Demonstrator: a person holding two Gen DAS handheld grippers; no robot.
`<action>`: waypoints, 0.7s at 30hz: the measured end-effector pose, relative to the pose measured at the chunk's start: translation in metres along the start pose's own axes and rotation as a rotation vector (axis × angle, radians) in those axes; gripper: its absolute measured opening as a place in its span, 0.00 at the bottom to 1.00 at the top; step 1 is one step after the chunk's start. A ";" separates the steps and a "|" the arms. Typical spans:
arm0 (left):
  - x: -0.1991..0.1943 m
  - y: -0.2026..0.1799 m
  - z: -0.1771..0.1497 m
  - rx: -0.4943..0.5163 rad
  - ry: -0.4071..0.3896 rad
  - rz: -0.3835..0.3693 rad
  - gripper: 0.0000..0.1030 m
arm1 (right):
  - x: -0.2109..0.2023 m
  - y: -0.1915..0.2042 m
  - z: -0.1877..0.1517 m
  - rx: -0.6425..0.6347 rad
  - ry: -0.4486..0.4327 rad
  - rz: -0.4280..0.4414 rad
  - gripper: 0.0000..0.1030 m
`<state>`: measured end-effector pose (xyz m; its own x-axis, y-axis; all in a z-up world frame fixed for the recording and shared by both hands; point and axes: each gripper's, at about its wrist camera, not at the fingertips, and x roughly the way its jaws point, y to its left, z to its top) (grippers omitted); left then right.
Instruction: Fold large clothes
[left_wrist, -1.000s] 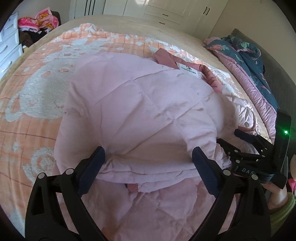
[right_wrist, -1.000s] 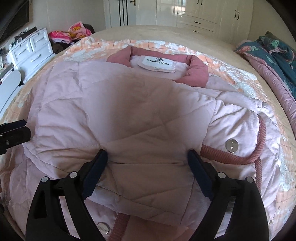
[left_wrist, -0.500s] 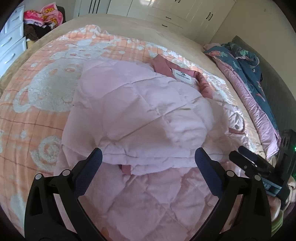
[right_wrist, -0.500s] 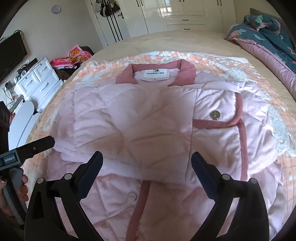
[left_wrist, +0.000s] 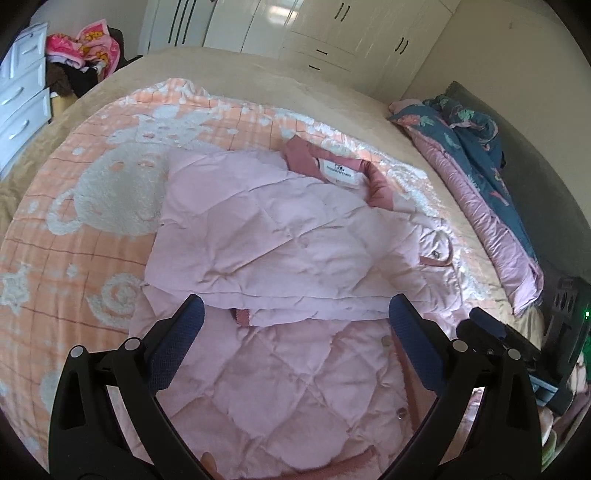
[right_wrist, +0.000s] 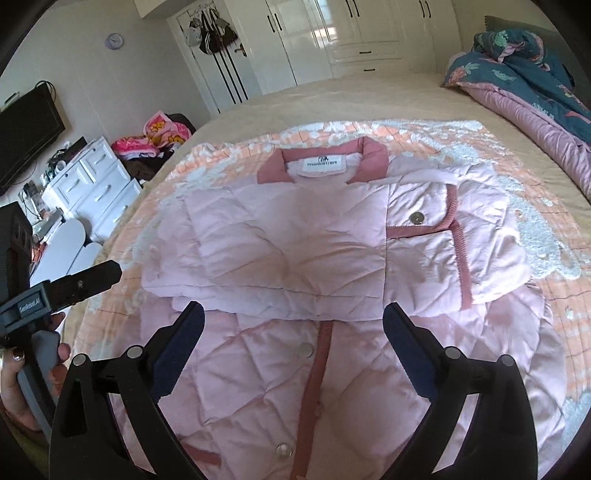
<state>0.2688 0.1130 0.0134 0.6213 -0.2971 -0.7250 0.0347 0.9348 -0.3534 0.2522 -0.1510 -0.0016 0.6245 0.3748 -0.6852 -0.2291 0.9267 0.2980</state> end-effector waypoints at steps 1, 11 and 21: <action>-0.003 -0.001 0.000 0.003 -0.003 -0.007 0.91 | -0.004 0.000 0.000 0.000 -0.005 -0.001 0.96; -0.037 -0.025 0.002 0.054 -0.080 -0.036 0.91 | -0.065 -0.003 -0.009 0.016 -0.103 -0.016 0.96; -0.069 -0.050 -0.004 0.092 -0.132 -0.144 0.91 | -0.116 -0.015 -0.022 0.044 -0.175 -0.035 0.96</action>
<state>0.2215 0.0861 0.0787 0.7019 -0.4064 -0.5850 0.1982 0.9003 -0.3876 0.1668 -0.2077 0.0588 0.7528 0.3276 -0.5710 -0.1739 0.9355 0.3075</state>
